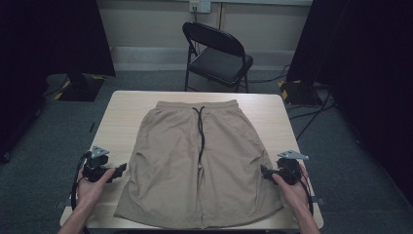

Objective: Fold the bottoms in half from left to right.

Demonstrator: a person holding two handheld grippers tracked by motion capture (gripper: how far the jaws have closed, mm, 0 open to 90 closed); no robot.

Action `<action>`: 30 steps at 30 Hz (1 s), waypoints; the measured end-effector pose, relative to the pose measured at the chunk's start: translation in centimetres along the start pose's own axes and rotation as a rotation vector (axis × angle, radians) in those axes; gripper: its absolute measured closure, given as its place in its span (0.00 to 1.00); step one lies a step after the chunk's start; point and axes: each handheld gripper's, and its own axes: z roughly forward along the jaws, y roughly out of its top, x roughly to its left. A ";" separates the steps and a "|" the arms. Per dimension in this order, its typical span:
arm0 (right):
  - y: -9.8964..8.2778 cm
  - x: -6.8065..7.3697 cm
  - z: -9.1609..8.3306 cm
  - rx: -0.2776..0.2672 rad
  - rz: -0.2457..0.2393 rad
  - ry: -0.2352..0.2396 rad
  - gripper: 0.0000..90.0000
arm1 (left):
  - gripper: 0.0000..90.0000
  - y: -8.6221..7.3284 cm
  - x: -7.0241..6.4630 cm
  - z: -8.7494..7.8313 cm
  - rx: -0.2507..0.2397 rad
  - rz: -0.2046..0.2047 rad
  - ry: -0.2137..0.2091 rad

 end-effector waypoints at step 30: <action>7.6 12.3 5.5 -0.041 -0.178 0.249 0.19 | 0.26 6.7 -4.1 6.2 0.056 0.138 -0.186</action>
